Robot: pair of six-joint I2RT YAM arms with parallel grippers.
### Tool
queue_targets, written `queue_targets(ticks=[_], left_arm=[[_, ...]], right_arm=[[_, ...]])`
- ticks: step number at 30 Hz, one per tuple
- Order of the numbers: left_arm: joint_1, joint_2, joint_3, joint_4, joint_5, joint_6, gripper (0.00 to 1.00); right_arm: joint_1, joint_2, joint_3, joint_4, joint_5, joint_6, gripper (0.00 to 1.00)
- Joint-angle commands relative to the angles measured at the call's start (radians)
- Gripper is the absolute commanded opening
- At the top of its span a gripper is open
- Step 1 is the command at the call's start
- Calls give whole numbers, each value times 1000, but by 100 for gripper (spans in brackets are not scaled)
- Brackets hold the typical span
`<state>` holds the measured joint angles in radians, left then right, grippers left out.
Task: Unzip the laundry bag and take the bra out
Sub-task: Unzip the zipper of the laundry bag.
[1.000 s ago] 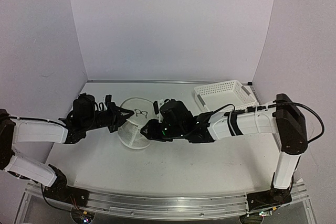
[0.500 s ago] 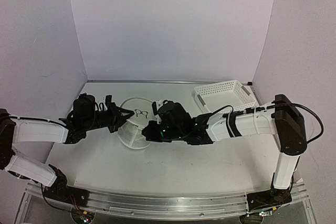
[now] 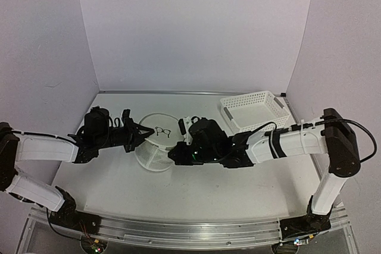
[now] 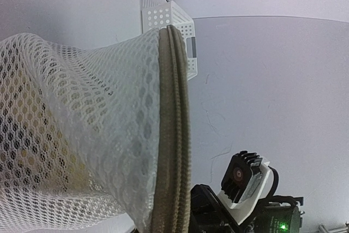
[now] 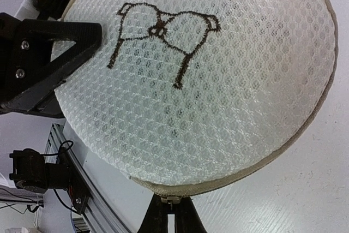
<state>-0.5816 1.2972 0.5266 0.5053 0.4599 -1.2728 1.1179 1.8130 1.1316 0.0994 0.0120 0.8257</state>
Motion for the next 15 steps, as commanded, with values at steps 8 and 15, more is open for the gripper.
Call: queue_targets(ticks=[8, 15], left_arm=[[2, 32, 64, 31, 161, 121, 0], [2, 27, 99, 31, 258, 193, 0]], right_arm=[[-7, -148, -98, 24, -97, -156, 0], [-29, -190, -139, 0, -161, -225, 0]])
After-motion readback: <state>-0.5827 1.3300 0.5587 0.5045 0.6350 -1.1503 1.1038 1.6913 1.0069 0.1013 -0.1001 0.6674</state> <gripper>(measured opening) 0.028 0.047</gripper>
